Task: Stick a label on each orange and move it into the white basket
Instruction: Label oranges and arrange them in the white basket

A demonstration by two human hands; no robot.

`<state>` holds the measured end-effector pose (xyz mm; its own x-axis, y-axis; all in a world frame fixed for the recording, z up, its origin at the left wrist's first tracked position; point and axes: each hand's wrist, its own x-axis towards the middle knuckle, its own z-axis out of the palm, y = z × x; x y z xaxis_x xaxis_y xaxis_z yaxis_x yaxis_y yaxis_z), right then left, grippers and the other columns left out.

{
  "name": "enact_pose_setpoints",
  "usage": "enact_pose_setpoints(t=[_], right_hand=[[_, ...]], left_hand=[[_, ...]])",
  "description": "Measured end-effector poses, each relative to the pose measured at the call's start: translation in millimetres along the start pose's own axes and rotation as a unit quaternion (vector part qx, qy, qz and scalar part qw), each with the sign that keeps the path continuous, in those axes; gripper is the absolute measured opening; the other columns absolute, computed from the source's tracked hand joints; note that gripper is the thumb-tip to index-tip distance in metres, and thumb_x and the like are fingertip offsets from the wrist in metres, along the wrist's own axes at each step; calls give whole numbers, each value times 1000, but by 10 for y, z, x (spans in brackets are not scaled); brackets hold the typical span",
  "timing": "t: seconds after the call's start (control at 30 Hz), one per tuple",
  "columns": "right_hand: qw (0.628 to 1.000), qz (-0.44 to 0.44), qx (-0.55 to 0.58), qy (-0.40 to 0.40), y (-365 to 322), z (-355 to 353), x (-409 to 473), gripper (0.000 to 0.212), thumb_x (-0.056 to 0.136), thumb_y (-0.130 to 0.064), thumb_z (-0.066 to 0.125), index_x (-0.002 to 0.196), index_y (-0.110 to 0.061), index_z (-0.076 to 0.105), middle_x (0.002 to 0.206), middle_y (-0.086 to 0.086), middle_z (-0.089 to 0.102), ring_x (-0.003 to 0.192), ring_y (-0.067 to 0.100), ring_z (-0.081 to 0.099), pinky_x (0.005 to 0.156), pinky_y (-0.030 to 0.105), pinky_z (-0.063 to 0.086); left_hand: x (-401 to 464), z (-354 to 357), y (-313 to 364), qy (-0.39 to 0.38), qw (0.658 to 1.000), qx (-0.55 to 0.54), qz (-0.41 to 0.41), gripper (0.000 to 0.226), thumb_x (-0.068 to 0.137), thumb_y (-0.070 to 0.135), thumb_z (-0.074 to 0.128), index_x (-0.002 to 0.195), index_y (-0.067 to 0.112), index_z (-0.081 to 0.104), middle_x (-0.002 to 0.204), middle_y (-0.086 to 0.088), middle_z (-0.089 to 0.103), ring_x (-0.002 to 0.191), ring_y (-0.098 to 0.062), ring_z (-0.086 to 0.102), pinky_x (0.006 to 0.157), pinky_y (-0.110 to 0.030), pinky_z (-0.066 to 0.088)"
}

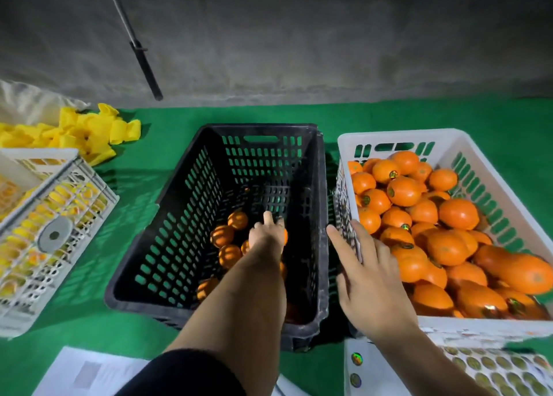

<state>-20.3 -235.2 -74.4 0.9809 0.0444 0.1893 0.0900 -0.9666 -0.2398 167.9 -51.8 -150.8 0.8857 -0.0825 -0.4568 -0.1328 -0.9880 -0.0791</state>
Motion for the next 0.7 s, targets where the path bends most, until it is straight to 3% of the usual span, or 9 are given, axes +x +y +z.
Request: enact_pose_setpoints(t=[0.07,0.17,0.3,0.4,0.53,0.63,0.7], right_hand=[[1000,-1,4,7,-12,-11,10,85,89,-32,47,165,-38,7,165,12,22,134,38,39,103,52,43],[1000,-1,-6,14,-6,5,15,85,90,-33,48,165,-38,6,164,12,22,134,38,38,104,51,43],[1000,1,-14,21,-24,-17,-3,86,92,-29,54,165,-34,10,161,13,25,132,38,40,103,50,43],[999,2,-14,39,-41,-70,-16,74,94,-28,50,163,-28,23,156,14,32,128,38,42,102,50,41],[999,-16,19,42,-52,-121,-90,62,96,-23,51,156,-22,36,148,13,40,123,37,45,99,48,42],[996,-34,64,55,-21,-174,-160,60,94,-17,55,153,-18,42,145,14,43,121,36,47,101,50,43],[989,-37,115,89,-11,-194,-223,58,92,-11,58,149,-14,48,140,15,46,120,36,48,102,51,43]], left_hand=[[22,-1,2,9,1000,8,-1,82,93,11,74,158,25,27,162,-15,22,136,-38,47,99,-43,50],[-20,-116,29,-19,1000,-22,9,95,85,19,84,158,24,24,152,-10,47,138,-36,49,98,-45,51],[-269,-564,38,43,978,-205,-15,97,78,31,87,155,18,30,150,-11,50,136,-38,51,105,-50,50],[-722,-797,-19,177,927,-331,5,87,69,44,91,137,16,44,137,-12,58,124,-37,59,100,-44,51],[-1492,-627,-53,365,806,-448,126,72,70,45,90,125,33,46,119,7,61,102,-18,62,77,-27,46],[-2058,-375,106,390,742,-515,181,74,74,41,89,132,36,42,124,10,56,108,-10,59,89,-25,49],[-2384,-176,230,371,730,-542,191,82,74,41,89,140,43,39,132,17,51,119,-6,55,98,-26,49]])
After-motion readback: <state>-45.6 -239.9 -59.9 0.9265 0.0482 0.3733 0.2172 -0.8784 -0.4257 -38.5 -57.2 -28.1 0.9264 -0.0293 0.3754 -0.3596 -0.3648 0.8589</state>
